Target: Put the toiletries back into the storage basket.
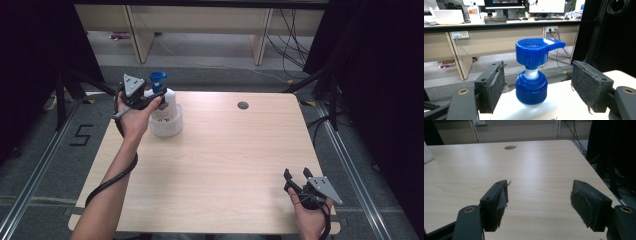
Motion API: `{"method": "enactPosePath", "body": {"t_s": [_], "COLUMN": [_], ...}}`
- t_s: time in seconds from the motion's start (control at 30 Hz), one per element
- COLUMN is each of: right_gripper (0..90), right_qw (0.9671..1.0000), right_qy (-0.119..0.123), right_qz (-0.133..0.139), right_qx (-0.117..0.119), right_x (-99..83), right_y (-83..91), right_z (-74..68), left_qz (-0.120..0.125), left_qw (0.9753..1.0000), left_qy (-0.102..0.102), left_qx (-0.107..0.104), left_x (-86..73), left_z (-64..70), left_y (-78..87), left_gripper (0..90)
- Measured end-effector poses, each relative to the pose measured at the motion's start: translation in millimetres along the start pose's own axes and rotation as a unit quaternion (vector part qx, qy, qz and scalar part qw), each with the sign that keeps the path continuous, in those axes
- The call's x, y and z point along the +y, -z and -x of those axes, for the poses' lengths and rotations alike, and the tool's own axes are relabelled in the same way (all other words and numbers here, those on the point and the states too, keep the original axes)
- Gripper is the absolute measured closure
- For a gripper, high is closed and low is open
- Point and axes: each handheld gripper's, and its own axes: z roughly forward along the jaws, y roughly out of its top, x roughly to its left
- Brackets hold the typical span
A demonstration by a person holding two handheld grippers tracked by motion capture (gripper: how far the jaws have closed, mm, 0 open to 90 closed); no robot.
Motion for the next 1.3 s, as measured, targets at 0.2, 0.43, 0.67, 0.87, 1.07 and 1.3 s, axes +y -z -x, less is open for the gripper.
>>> {"method": "enactPosePath", "body": {"t_s": [0.2,0.43,0.67,0.87,1.07,1.3], "right_gripper": [30.5,30.5,30.5,30.5,30.5,30.5], "right_qw": [1.0000,0.9998,0.9998,0.9999,0.9999,1.0000], "right_qy": [-0.003,0.002,0.007,0.004,0.011,0.007], "right_qz": [0.005,-0.006,-0.002,-0.003,-0.004,-0.002], "right_qx": [-0.008,-0.017,-0.017,-0.016,-0.013,-0.003], "right_x": [-1.2,0.0,0.1,0.3,0.3,0.2], "right_y": [0.0,2.3,2.3,2.6,2.3,1.7], "right_z": [-1.0,-1.2,-1.6,-2.0,-1.7,-2.7], "left_qz": [-0.003,-0.008,-0.009,-0.013,-0.026,-0.043], "left_qw": [0.9999,0.9999,0.9996,0.9994,0.9990,0.9985], "left_qy": [-0.007,-0.003,0.004,0.004,-0.001,-0.011], "left_qx": [-0.008,-0.012,-0.025,-0.033,-0.035,-0.030], "left_x": [-5.5,-17.5,-35.5,-59.7,-89.5,-120.6], "left_z": [0.4,-3.9,-4.8,-4.0,-4.4,-6.1], "left_y": [15.7,30.6,50.1,65.3,80.2,91.0], "left_gripper": [27.2,27.4,27.7,28.7,28.6,28.7]}}
